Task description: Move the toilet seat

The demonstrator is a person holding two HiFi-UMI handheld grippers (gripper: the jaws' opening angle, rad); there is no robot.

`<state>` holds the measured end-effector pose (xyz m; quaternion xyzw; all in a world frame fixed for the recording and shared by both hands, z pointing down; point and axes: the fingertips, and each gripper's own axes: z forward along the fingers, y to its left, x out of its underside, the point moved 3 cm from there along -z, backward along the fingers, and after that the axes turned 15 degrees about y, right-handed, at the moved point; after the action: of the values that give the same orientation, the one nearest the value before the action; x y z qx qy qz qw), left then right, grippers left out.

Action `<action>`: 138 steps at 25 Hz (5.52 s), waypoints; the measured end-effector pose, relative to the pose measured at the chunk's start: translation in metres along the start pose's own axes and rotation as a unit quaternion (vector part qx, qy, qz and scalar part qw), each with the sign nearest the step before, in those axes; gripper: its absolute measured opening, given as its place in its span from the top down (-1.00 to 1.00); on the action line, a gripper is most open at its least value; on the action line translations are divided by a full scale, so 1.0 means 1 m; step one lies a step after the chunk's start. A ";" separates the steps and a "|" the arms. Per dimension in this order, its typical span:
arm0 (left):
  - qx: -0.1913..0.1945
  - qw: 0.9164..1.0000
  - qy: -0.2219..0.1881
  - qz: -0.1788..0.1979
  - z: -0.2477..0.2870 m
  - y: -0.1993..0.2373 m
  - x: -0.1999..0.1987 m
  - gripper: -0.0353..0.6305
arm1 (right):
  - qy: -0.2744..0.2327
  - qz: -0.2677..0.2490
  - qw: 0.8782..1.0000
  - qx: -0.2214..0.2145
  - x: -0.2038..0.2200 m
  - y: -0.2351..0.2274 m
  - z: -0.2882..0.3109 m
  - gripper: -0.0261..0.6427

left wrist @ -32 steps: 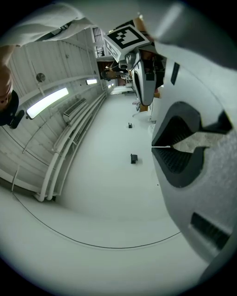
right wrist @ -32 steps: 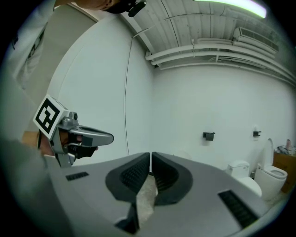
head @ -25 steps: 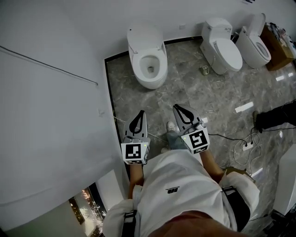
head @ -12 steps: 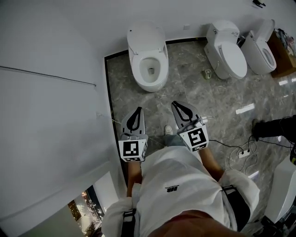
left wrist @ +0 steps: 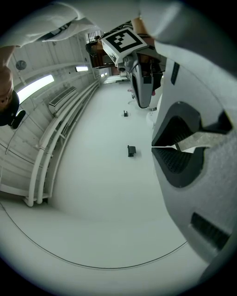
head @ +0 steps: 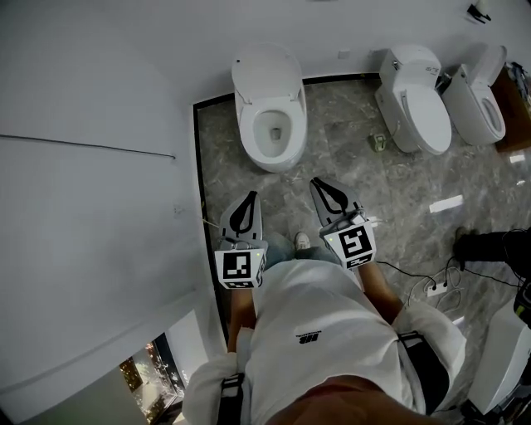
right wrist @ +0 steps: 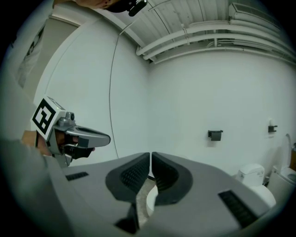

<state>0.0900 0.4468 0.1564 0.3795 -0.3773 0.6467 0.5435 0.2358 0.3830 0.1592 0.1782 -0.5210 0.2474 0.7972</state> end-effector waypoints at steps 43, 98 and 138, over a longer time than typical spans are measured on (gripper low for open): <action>0.107 0.994 -0.005 0.024 0.173 0.185 -0.037 0.80 | 0.024 0.035 0.995 0.091 -0.073 -0.030 0.210 0.81; 0.099 0.976 0.183 -0.059 0.433 0.213 0.105 0.80 | 0.226 0.146 0.963 0.016 0.119 -0.161 0.429 0.81; 0.100 0.923 0.354 -0.116 0.505 0.217 0.373 0.57 | 0.388 0.230 0.890 0.064 0.395 -0.138 0.492 0.61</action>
<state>-0.1290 0.1201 0.6921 0.2191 -0.0470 0.7058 0.6720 0.0826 0.0866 0.7120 -0.0061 -0.1797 0.5065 0.8433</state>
